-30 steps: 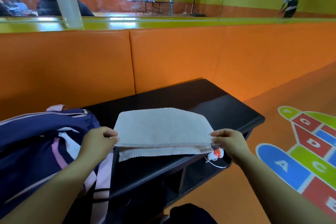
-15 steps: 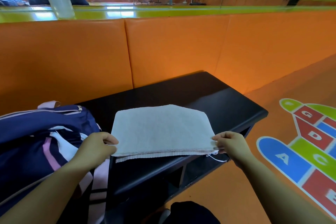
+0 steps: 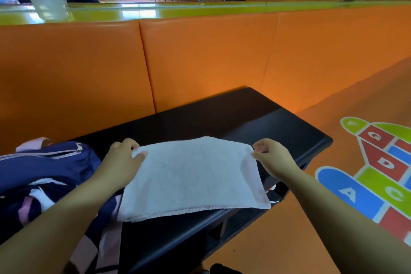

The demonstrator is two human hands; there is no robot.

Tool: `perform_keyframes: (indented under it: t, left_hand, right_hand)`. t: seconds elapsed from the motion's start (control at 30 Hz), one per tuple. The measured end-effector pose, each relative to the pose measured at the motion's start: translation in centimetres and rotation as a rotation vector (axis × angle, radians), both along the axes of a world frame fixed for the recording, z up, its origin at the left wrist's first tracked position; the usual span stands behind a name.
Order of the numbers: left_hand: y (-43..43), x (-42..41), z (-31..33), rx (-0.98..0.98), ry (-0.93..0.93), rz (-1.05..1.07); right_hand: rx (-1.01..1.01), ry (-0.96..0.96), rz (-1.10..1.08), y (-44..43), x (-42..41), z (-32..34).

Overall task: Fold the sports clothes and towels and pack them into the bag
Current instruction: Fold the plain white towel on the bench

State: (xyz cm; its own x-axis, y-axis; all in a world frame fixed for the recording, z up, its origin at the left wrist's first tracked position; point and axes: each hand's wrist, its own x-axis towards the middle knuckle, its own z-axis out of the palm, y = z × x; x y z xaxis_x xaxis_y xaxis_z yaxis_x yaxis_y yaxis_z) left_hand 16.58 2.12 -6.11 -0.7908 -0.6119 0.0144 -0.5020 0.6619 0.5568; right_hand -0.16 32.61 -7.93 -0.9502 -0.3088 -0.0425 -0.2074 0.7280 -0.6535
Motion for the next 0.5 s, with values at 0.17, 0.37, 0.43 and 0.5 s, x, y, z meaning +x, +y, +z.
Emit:
perform_keyframes:
  t: [0.17, 0.37, 0.43, 0.5]
  left_hand:
    - [-1.7, -3.6, -0.4, -0.038, -0.137, -0.078]
    - [-3.3, -5.6, -1.2, 0.128, -0.388, -0.282]
    - [-3.4, -5.7, -1.3, 0.118, -0.369, -0.333]
    - [-3.3, -5.6, -1.0, 0.103, -0.335, -0.347]
  right_hand:
    - [0.1, -0.019, 0.197, -3.3, -2.7, 0.7]
    - [0.303, -0.165, 0.435, -6.1, -4.8, 1.3]
    - [0.374, -0.128, 0.484, -6.4, -4.9, 1.4]
    - [0.425, -0.072, 0.487, -6.5, -4.9, 1.3]
